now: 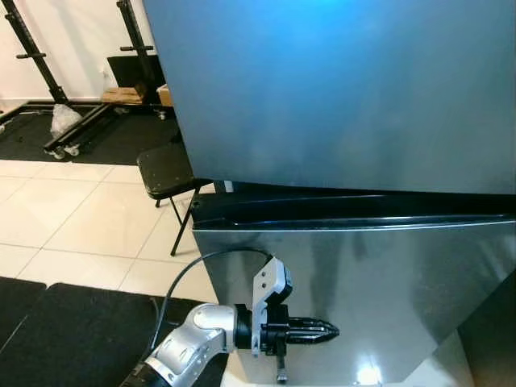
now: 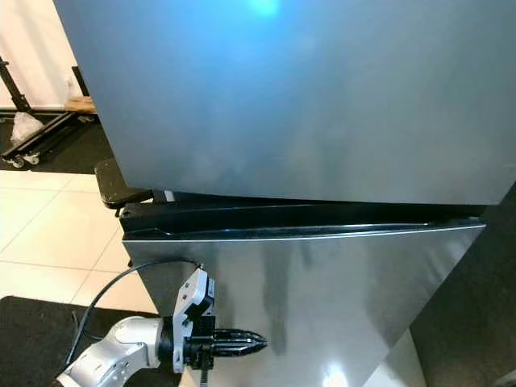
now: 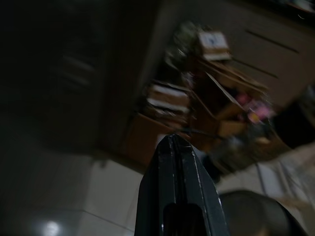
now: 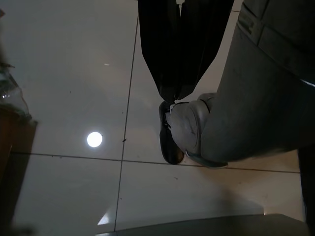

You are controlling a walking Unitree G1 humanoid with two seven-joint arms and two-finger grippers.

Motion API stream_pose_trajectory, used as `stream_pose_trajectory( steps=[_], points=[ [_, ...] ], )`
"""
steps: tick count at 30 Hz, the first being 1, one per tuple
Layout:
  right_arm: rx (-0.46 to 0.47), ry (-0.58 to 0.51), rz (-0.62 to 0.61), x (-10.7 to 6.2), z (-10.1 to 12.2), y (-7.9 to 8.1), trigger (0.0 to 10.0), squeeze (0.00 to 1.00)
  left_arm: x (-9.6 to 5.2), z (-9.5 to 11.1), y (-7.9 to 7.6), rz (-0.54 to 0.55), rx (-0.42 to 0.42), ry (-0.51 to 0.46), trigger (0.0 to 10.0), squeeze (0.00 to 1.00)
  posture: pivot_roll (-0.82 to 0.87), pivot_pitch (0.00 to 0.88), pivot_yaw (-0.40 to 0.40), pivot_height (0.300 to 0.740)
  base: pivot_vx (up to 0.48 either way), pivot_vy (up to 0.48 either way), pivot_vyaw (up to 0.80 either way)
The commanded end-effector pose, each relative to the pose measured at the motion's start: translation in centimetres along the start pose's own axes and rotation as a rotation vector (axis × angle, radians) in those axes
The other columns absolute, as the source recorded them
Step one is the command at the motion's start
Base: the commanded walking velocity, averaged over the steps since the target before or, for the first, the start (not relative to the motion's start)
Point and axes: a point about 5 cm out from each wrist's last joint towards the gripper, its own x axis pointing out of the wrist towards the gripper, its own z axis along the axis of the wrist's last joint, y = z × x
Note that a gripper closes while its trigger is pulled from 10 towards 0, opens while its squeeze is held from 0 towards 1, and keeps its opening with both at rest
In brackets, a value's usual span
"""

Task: Restocking fridge

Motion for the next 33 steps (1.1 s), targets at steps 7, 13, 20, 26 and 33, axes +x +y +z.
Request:
stream_pose_trajectory(
  steps=[7, 13, 20, 26, 33],
  points=[
    [-0.004, 0.008, -0.005, -0.1, -0.2, -0.2, 10.0, 0.00, -2.7, 0.1, 4.4, 0.370, 0.055, -0.055, 10.0, 0.00, -0.01, 0.000, 0.029, 0.740, 0.000, 0.000, 0.00],
    [-0.013, 0.011, 0.002, 0.0, -0.3, 0.0, 10.0, 0.00, -4.8, 2.3, 6.7, 0.535, 0.095, -0.155, 10.0, 0.00, -0.01, 0.000, 0.027, 0.740, 0.000, 0.000, 0.00],
    [-0.017, 0.010, -0.005, -0.1, -0.3, -0.3, 10.0, 0.00, -5.0, 3.3, 7.5, 0.583, 0.151, -0.222, 10.0, 0.00, -0.01, 0.000, 0.023, 0.740, 0.000, 0.000, 0.00],
    [-0.019, 0.011, -0.004, -0.1, -0.3, -0.3, 10.0, 0.00, -5.3, 3.6, 8.2, 0.657, 0.174, -0.253, 10.0, 0.00, -0.02, 0.000, 0.022, 0.740, 0.000, 0.000, 0.00],
    [-0.019, 0.012, -0.002, -0.1, -0.3, -0.3, 10.0, 0.00, -6.3, 4.4, 9.1, 0.747, 0.204, -0.274, 10.0, 0.00, -0.02, 0.000, 0.023, 0.740, 0.000, 0.000, 0.00]
  ],
)
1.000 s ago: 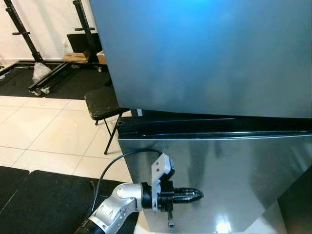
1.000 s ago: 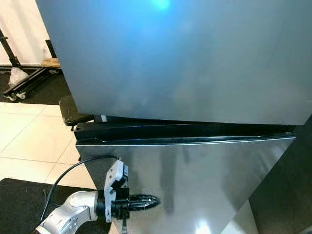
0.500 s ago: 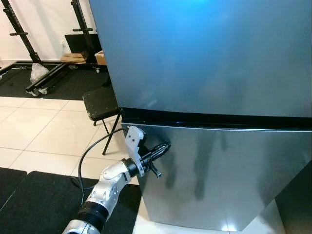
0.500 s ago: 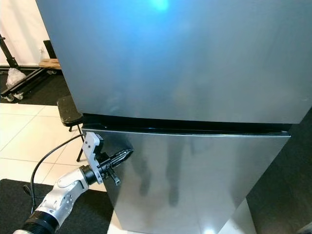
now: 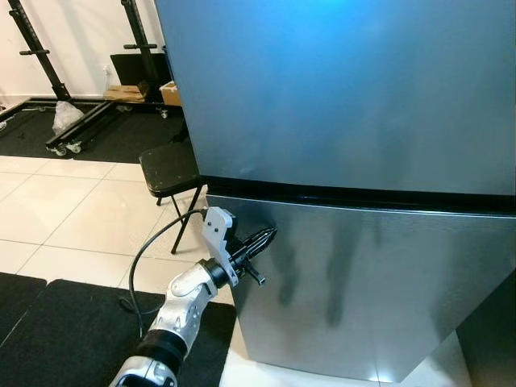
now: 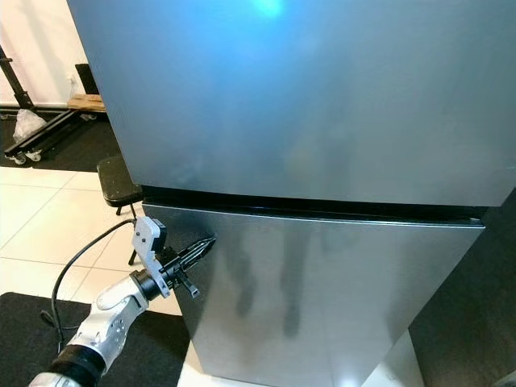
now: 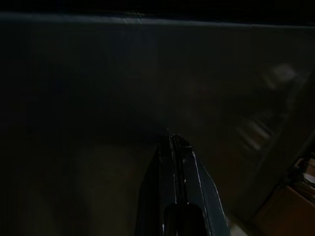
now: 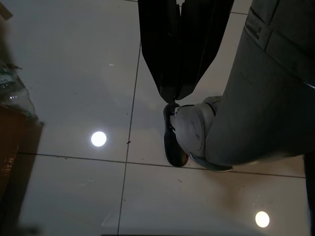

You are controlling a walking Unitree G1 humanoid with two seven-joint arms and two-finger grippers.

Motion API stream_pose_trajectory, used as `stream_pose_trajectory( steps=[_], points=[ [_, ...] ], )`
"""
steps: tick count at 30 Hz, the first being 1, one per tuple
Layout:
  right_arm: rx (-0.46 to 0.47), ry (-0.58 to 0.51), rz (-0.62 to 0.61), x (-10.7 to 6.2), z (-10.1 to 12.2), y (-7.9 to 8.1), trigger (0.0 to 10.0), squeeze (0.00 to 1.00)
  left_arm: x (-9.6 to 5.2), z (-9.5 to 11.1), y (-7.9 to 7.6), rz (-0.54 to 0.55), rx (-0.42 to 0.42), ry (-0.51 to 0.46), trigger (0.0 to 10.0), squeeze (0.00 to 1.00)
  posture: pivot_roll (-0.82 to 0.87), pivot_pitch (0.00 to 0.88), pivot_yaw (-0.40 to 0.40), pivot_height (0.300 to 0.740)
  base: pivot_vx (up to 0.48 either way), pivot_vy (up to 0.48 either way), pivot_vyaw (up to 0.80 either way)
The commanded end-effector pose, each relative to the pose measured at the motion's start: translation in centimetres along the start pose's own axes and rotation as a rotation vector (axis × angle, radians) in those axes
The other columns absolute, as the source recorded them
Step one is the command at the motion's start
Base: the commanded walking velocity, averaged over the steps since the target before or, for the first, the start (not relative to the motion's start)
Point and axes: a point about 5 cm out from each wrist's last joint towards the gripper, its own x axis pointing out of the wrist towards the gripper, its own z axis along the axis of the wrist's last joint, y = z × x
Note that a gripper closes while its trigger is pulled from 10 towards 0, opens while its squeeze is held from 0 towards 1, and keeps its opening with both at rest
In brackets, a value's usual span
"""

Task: Restocking fridge

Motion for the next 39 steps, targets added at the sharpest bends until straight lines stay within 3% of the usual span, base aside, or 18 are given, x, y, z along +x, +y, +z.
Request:
stream_pose_trajectory(
  steps=[1, 7, 12, 14, 16, 17, 18, 19, 29, 30, 31, 33, 34, 35, 36, 37, 39],
  points=[
    [-0.007, 0.003, 0.001, 0.0, -0.1, 0.0, 10.0, 0.00, 0.2, 1.2, 1.2, 0.084, 0.021, -0.051, 10.0, 0.00, -0.02, 0.000, 0.025, 0.740, 0.000, 0.000, 0.00],
    [-0.007, 0.003, 0.002, 0.0, -0.1, 0.0, 10.0, 0.00, 0.2, 1.9, 2.3, 0.139, 0.034, -0.071, 10.0, 0.00, -0.02, 0.000, 0.026, 0.740, 0.000, 0.000, 0.00],
    [-0.010, 0.006, 0.004, 0.0, -0.3, 0.1, 10.0, 0.00, 0.0, 1.4, 2.3, 0.129, 0.019, -0.061, 10.0, 0.00, -0.02, 0.000, 0.027, 0.740, 0.000, 0.000, 0.00],
    [-0.011, 0.007, 0.005, 0.0, -0.3, 0.1, 10.0, 0.00, -0.1, 0.9, 1.9, 0.087, -0.015, -0.041, 10.0, 0.00, -0.02, 0.000, 0.028, 0.740, 0.000, 0.000, 0.00],
    [-0.015, 0.008, 0.007, 0.0, -0.3, 0.2, 10.0, 0.00, -0.8, -1.5, -0.3, -0.123, -0.079, 0.076, 10.0, 0.00, -0.02, 0.000, 0.029, 0.740, 0.000, 0.000, 0.00],
    [-0.015, 0.008, 0.007, 0.0, -0.3, 0.2, 10.0, 0.00, -0.8, -1.5, -0.3, -0.123, -0.079, 0.076, 10.0, 0.00, -0.02, 0.000, 0.029, 0.740, 0.000, 0.000, 0.00],
    [-0.018, 0.008, 0.008, 0.0, -0.3, 0.2, 10.0, 0.00, -1.4, -2.6, -1.2, -0.200, -0.094, 0.128, 10.0, 0.00, -0.02, 0.000, 0.030, 0.740, 0.000, 0.000, 0.00],
    [-0.020, 0.008, 0.009, 0.0, -0.3, 0.2, 10.0, 0.00, -2.6, -4.7, -2.2, -0.270, -0.153, 0.241, 10.0, 0.00, -0.01, 0.000, 0.029, 0.740, 0.000, 0.000, 0.00],
    [-0.020, 0.009, 0.009, 0.0, -0.3, 0.2, 10.0, 0.00, -2.9, -5.2, -2.4, -0.280, -0.172, 0.266, 10.0, 0.00, -0.01, 0.000, 0.029, 0.740, 0.000, 0.000, 0.00],
    [-0.022, 0.009, 0.009, 0.0, -0.4, 0.3, 10.0, 0.00, -3.8, -6.4, -3.1, -0.332, -0.182, 0.332, 10.0, 0.00, -0.01, 0.000, 0.028, 0.740, 0.000, 0.000, 0.00],
    [-0.022, 0.009, 0.009, 0.0, -0.4, 0.3, 10.0, 0.00, -3.8, -6.4, -3.1, -0.332, -0.182, 0.332, 10.0, 0.00, -0.01, 0.000, 0.028, 0.740, 0.000, 0.000, 0.00],
    [-0.045, 0.011, 0.028, 0.0, -0.4, 0.4, 10.0, 0.00, -7.7, -10.8, -3.0, -0.099, -0.257, 0.546, 10.0, 0.00, -0.01, 0.000, 0.031, 0.740, 0.000, 0.000, 0.00],
    [-0.045, 0.011, 0.028, 0.0, -0.4, 0.4, 10.0, 0.00, -7.7, -10.8, -3.0, -0.099, -0.257, 0.546, 10.0, 0.00, -0.01, 0.000, 0.031, 0.740, 0.000, 0.000, 0.00],
    [-0.061, 0.014, 0.040, 0.0, -0.5, 0.5, 10.0, 0.00, -10.1, -12.7, -2.7, 0.087, -0.288, 0.657, 10.0, 0.00, -0.01, 0.000, 0.028, 0.740, 0.000, 0.000, 0.63],
    [-0.061, 0.014, 0.040, 0.0, -0.5, 0.5, 10.0, 0.00, -10.1, -12.7, -2.7, 0.087, -0.288, 0.657, 10.0, 0.00, -0.01, 0.000, 0.028, 0.740, 0.000, 0.000, 0.63],
    [-0.068, 0.016, 0.051, -0.1, -0.6, 0.6, 10.0, 0.00, -12.3, -14.0, -2.6, 0.247, -0.305, 0.749, 10.0, 0.00, -0.01, 0.000, 0.029, 0.740, 0.000, 0.000, 0.63],
    [-0.083, 0.022, 0.056, -0.1, -0.7, 0.6, 10.0, 0.00, -15.2, -15.4, -3.0, 0.403, -0.359, 0.844, 10.0, 0.00, -0.01, 0.000, 0.029, 0.740, 0.000, 0.000, 0.63]
  ],
)
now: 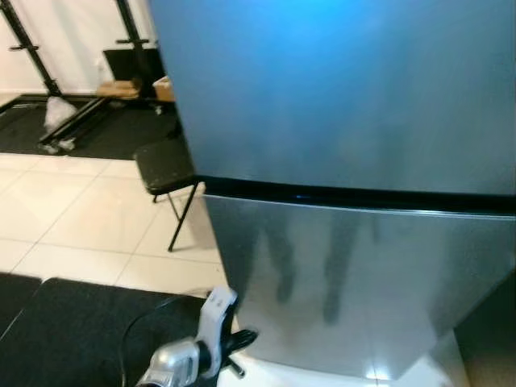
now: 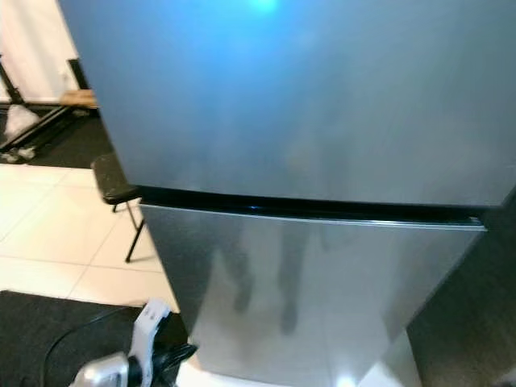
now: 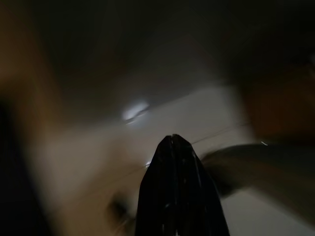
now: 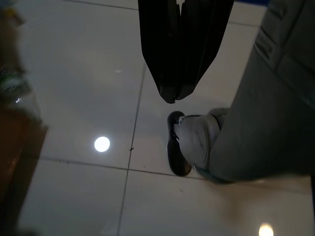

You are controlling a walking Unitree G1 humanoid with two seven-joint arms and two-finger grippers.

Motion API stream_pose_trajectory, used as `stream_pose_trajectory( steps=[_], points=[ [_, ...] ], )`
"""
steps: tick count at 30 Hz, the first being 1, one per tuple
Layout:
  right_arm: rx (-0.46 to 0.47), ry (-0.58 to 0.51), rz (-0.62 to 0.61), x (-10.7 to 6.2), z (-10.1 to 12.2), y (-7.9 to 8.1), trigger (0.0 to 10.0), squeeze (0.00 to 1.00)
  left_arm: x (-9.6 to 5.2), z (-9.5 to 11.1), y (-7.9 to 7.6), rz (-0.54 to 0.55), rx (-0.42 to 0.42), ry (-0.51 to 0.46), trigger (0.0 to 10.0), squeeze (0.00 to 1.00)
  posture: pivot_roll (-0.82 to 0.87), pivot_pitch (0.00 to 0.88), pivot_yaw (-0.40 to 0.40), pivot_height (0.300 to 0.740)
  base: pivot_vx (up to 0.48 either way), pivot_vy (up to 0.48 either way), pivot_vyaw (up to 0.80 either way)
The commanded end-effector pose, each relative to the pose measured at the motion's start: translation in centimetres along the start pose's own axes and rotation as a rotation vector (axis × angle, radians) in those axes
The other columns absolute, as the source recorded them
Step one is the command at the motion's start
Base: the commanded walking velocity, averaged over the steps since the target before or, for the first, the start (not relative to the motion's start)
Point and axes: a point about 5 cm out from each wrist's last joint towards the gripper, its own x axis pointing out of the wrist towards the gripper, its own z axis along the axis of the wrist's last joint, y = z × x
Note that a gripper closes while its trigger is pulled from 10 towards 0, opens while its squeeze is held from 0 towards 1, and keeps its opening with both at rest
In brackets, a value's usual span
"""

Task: Restocking fridge

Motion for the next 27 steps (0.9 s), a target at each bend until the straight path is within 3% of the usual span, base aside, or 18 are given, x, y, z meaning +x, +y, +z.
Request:
stream_pose_trajectory(
  steps=[1, 2, 4, 8, 13, 27],
  points=[
    [-0.022, -0.003, 0.035, 0.1, 0.1, 0.8, 10.0, 0.00, -1.4, -3.1, 1.3, 0.143, -0.072, 0.119, 10.0, 0.00, -0.02, 0.000, 0.028, 0.740, 0.000, 0.000, 0.64],
    [-0.022, -0.003, 0.035, 0.1, 0.1, 0.8, 10.0, 0.00, -1.4, -3.1, 1.3, 0.143, -0.072, 0.119, 10.0, 0.00, -0.02, 0.000, 0.028, 0.740, 0.000, 0.000, 0.64],
    [-0.024, -0.001, 0.034, 0.1, 0.1, 0.7, 10.0, 0.00, -2.4, -5.4, 1.4, 0.194, -0.094, 0.210, 10.0, 0.00, -0.02, 0.000, 0.028, 0.740, 0.000, 0.000, 0.64],
    [-0.032, 0.007, 0.031, 0.1, 0.0, 0.5, 10.0, 0.00, -3.1, -7.8, 1.0, 0.219, -0.122, 0.274, 10.0, 0.00, -0.01, 0.000, 0.024, 0.740, 0.000, 0.000, 0.64],
    [-0.048, 0.018, 0.038, 0.0, -0.3, 0.5, 10.0, 0.00, -2.8, -7.9, 0.7, 0.294, -0.174, 0.233, 10.0, 0.00, -0.01, 0.000, 0.020, 0.740, 0.000, 0.000, 0.64],
    [-0.069, 0.030, 0.021, -0.1, -0.6, 0.0, 10.0, 0.00, -2.5, -7.8, 0.5, 0.351, -0.145, 0.235, 10.0, 0.00, -0.01, 0.000, 0.013, 0.740, 0.000, 0.000, 0.64]
  ],
)
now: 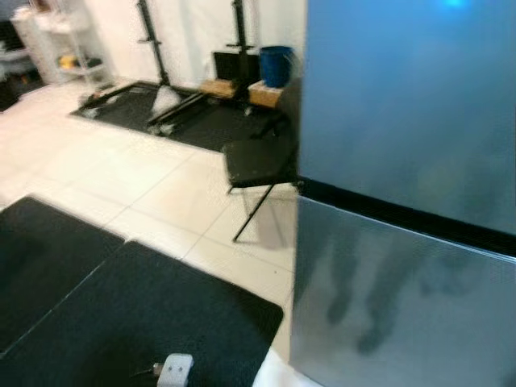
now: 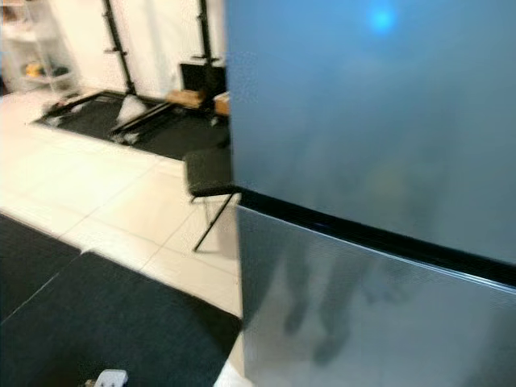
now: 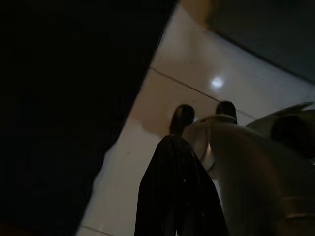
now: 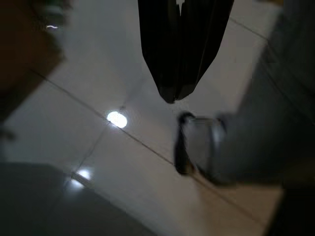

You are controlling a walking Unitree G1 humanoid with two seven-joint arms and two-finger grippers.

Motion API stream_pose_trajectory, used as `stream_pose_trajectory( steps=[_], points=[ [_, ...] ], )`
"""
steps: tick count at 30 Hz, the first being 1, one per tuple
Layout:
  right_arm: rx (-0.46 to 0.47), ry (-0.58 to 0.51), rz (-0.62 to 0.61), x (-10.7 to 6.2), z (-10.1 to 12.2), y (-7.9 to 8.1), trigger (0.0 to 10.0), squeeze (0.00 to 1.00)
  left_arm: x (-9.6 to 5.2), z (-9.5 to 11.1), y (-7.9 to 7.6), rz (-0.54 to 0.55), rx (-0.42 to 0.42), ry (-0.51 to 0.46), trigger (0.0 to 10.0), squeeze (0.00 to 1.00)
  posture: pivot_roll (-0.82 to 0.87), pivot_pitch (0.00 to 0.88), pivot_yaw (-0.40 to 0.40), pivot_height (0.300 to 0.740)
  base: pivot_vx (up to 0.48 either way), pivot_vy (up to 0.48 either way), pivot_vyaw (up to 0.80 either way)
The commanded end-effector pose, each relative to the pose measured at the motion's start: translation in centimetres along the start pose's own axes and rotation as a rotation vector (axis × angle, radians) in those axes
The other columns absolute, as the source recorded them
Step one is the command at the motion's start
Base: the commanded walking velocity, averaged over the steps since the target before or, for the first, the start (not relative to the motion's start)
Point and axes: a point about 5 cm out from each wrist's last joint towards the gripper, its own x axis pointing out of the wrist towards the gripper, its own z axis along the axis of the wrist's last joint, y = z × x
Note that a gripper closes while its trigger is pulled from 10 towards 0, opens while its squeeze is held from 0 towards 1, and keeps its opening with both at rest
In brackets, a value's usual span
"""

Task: Restocking fridge

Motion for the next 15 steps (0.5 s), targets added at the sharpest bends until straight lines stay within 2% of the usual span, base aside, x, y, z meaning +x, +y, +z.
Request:
stream_pose_trajectory(
  steps=[1, 6, 12, 14, 15],
  points=[
    [-0.005, -0.005, 0.004, 0.1, 0.1, 0.2, 10.0, 0.00, -0.1, -0.5, 0.2, 0.021, 0.005, 0.020, 10.0, 0.00, -0.02, 0.000, 0.012, 0.740, 0.000, 0.000, 0.64],
    [-0.010, 0.001, -0.025, -0.2, -0.2, -0.9, 10.0, 0.00, 0.0, -1.2, -0.5, 0.003, 0.036, 0.046, 10.0, 0.00, -0.02, 0.000, 0.006, 0.740, 0.000, 0.000, 0.63],
    [-0.013, -0.006, -0.051, -0.3, 0.4, -1.6, 10.0, 0.00, 0.4, -0.4, -1.5, -0.041, 0.076, 0.020, 10.0, 0.00, 0.02, 0.000, -0.003, 0.740, 0.000, 0.000, 0.64],
    [-0.027, -0.001, -0.053, -0.3, 0.4, -1.6, 10.0, 0.00, 0.4, -0.3, -1.4, -0.041, 0.078, 0.018, 10.0, 0.00, 0.03, 0.000, -0.006, 0.740, 0.000, 0.000, 0.64],
    [-0.086, 0.021, -0.066, -0.3, 0.7, -1.9, 10.0, 0.00, 0.3, -0.7, -1.1, -0.022, 0.074, 0.041, 10.0, 0.00, 0.02, 0.000, -0.015, 0.740, 0.000, 0.000, 0.64]
  ],
)
